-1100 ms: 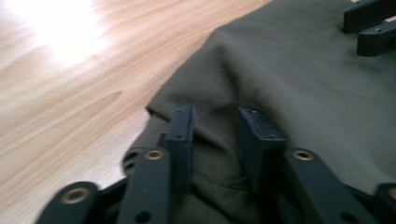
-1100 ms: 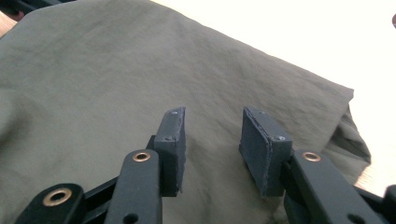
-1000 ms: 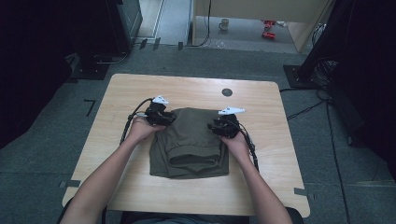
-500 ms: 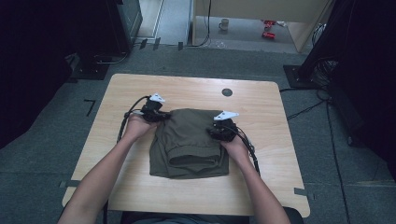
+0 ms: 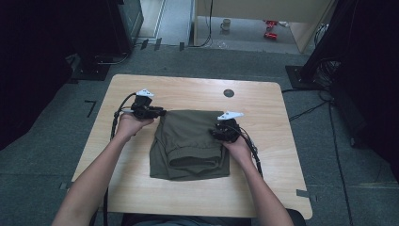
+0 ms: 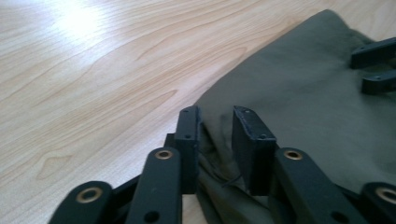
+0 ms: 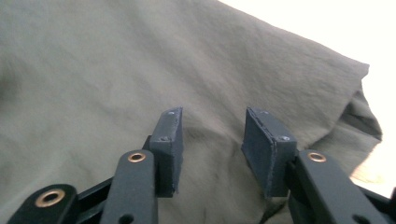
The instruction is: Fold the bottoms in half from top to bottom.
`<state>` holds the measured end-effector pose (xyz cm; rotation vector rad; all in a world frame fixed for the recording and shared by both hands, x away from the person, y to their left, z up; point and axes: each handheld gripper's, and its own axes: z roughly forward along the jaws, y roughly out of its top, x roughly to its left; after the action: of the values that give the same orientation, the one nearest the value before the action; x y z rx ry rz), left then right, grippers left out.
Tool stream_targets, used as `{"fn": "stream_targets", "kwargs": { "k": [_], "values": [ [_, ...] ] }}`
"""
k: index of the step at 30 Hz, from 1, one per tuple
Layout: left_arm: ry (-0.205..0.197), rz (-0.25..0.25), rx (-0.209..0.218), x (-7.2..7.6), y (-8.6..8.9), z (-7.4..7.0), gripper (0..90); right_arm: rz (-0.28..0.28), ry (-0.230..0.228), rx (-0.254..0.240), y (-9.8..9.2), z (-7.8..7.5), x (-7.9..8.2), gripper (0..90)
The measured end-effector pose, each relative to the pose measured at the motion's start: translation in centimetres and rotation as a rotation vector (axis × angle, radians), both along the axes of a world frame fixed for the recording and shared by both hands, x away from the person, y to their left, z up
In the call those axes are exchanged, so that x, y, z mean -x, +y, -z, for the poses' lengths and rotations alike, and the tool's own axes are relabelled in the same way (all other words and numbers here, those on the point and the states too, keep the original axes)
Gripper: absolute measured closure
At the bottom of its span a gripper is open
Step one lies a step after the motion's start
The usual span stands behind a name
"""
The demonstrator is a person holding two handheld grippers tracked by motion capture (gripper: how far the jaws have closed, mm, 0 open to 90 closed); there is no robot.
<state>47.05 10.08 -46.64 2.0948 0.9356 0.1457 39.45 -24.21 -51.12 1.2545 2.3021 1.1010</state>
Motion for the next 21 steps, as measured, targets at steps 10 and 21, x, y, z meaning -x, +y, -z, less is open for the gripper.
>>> {"fn": "stream_targets", "kwargs": {
  "k": [10,21],
  "values": [
    [-0.013,0.080,0.051,4.2,-1.1,-1.6,76.6,-0.001,-0.008,-0.059,0.2,-3.0,2.6,64.0],
    [-0.038,0.182,0.038,9.0,-2.7,-2.2,77.3,-0.061,-0.013,-0.078,0.6,-3.7,6.2,64.6]
  ]
}}
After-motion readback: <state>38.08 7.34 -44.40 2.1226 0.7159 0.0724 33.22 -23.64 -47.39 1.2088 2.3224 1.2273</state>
